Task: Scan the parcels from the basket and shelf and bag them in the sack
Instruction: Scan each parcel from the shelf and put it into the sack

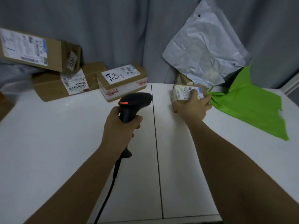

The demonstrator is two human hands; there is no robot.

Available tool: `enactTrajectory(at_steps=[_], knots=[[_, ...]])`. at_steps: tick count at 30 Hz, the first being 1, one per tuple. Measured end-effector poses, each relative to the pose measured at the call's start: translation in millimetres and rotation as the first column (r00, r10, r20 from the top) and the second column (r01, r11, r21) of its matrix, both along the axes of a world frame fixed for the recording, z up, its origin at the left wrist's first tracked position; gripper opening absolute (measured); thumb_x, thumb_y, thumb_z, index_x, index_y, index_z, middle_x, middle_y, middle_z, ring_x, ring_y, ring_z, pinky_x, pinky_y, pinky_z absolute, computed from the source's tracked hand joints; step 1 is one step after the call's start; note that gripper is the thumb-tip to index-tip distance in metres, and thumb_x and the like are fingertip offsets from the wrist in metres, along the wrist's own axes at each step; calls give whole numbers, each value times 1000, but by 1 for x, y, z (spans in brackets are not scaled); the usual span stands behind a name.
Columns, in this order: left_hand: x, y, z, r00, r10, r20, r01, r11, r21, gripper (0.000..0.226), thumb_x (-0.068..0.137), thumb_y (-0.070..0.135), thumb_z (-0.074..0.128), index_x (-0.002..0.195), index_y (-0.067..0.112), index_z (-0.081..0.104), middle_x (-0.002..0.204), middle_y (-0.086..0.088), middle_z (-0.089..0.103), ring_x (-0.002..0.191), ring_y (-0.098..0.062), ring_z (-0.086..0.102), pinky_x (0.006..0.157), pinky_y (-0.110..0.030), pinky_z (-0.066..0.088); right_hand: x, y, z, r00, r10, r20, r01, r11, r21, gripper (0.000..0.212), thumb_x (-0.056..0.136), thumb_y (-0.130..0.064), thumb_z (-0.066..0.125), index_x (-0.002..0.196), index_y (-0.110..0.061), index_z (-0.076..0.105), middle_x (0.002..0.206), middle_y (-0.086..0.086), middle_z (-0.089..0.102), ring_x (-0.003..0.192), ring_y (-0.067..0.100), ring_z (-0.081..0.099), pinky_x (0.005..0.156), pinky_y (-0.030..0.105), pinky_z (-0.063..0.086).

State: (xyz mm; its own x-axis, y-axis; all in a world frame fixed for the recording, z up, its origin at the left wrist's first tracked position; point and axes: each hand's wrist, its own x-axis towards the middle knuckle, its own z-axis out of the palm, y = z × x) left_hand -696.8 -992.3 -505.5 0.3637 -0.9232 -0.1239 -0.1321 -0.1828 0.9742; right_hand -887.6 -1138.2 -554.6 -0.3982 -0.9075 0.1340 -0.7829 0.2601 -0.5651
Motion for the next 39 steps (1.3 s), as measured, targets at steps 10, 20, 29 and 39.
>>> enactTrajectory(at_steps=[10,20,29,39], knots=[[4,95,25,992,114,50,-117,991,67,25,84,19,72,102,15,54,85,-8,65,72,-23,64,67,-43,57,8,181,21,724,690,17,-688,719,99,94,66,-44,84,145,-25,35,150,11,11,134,27,19,108,39,38],[-16,107,3,990,129,63,-135,985,103,25,85,20,71,91,25,47,83,2,58,77,-21,60,78,-54,54,16,197,35,832,311,460,-336,941,-30,84,88,-38,68,153,-20,18,160,8,8,137,15,28,105,24,30],[-8,115,18,987,149,-63,-142,984,106,28,84,18,72,97,27,48,96,1,62,84,-18,64,77,-44,57,30,217,51,385,163,908,-472,881,41,28,103,-34,42,131,-35,37,116,-3,60,100,8,60,75,22,50],[28,202,122,953,299,46,-293,950,-107,26,85,22,71,97,29,48,93,7,60,83,-17,61,74,-39,54,66,278,155,286,281,916,-478,870,-118,44,95,-22,59,131,-36,37,123,6,61,104,20,65,67,25,57]])
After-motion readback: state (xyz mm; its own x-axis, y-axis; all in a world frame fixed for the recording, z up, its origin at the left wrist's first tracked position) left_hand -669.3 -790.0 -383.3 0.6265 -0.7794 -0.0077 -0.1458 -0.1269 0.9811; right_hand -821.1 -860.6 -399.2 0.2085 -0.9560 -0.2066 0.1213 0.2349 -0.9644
